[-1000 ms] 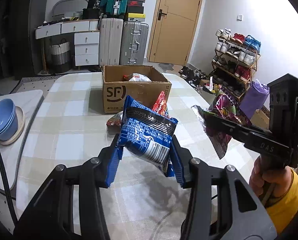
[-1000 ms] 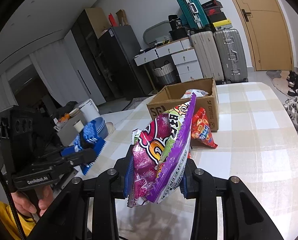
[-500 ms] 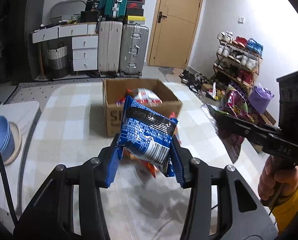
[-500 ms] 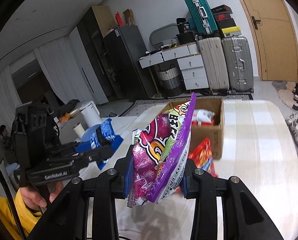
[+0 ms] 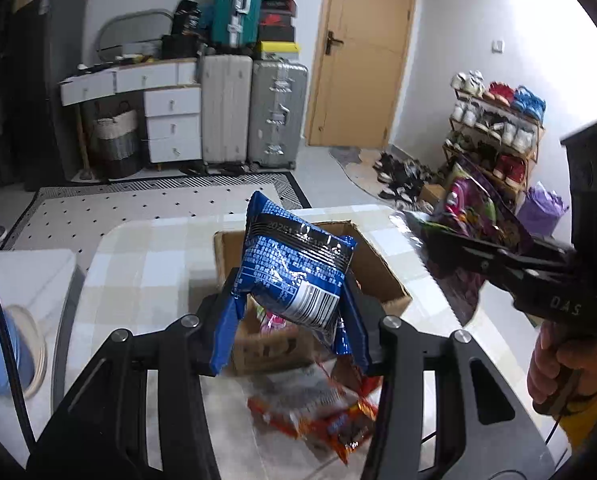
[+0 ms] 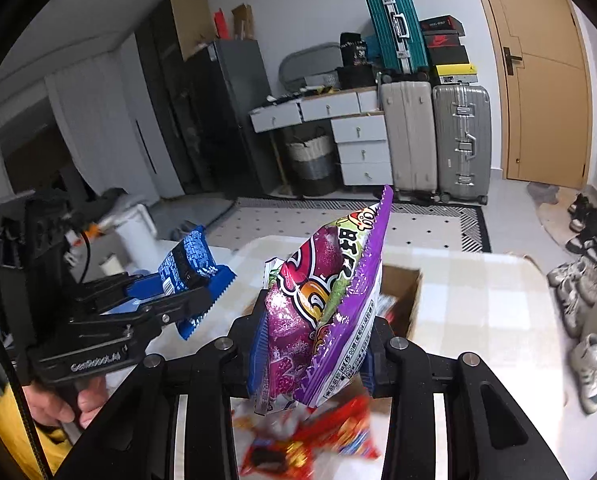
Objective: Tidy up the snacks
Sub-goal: 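Carry both packets over the SF box and open both tools to drop them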
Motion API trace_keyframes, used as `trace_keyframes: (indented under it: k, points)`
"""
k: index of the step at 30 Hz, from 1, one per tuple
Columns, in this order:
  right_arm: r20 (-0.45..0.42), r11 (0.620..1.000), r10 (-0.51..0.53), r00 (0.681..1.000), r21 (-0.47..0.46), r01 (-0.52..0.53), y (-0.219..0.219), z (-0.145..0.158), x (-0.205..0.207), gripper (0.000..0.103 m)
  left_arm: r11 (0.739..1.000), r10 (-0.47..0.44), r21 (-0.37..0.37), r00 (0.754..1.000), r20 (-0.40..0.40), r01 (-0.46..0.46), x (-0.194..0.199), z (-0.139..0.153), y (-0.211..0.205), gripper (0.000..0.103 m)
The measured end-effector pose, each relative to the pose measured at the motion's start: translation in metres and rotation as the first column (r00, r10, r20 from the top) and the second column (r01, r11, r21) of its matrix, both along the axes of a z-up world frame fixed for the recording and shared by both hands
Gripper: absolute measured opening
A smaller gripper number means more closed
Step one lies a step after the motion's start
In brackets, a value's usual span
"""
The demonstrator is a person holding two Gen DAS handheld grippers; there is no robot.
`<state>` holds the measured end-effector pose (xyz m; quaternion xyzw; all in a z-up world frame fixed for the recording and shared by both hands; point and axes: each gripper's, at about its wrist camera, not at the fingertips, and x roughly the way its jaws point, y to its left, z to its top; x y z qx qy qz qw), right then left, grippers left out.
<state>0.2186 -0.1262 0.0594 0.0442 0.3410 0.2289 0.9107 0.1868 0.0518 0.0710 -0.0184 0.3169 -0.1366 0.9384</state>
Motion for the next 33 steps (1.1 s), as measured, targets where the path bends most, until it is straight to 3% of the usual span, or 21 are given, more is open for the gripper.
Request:
trace_keyframes:
  k: [2, 6, 10, 19, 25, 27, 31, 33]
  points:
    - [-0.020, 0.999, 0.013, 1.000, -0.041, -0.013, 0.006, -0.007, 0.023, 0.037, 1.000, -0.002, -0.010, 1.000, -0.008, 0.002, 0.026, -0.005, -0.003, 0.043]
    - [-0.102, 0.999, 0.014, 0.995, -0.042, -0.018, 0.013, -0.030, 0.061, 0.037, 0.999, 0.001, -0.048, 0.992, -0.127, -0.008, 0.087, -0.033, -0.009, 0.043]
    - [-0.160, 0.995, -0.008, 0.987, -0.097, -0.008, 0.018, -0.056, 0.091, 0.037, 1.000, 0.004, -0.013, 0.984, -0.179, -0.006, 0.126, -0.058, -0.017, 0.043]
    - [-0.229, 0.989, 0.016, 0.973, -0.138, -0.049, 0.018, -0.090, 0.120, 0.037, 1.000, -0.024, -0.020, 0.966, -0.257, 0.019, 0.163, -0.111, -0.028, 0.043]
    - [-0.244, 0.985, 0.032, 0.969, -0.156, -0.071, 0.019, -0.100, 0.123, 0.037, 0.999, -0.042, -0.004, 0.961, -0.275, 0.042, 0.177, -0.128, -0.037, 0.043]
    - [-0.245, 0.986, 0.036, 0.969, -0.152, -0.075, 0.020, -0.100, 0.121, 0.037, 0.999, -0.044, -0.005, 0.962, -0.271, 0.045, 0.180, -0.128, -0.040, 0.045]
    - [-0.230, 0.984, 0.045, 0.972, -0.157, -0.083, 0.023, -0.095, 0.117, 0.043, 0.999, -0.014, 0.038, 0.965, -0.263, 0.025, 0.179, -0.121, -0.039, 0.064]
    - [-0.208, 0.984, 0.045, 0.977, -0.159, -0.080, 0.019, -0.091, 0.116, 0.043, 0.999, -0.004, 0.044, 0.968, -0.250, 0.015, 0.181, -0.116, -0.037, 0.069]
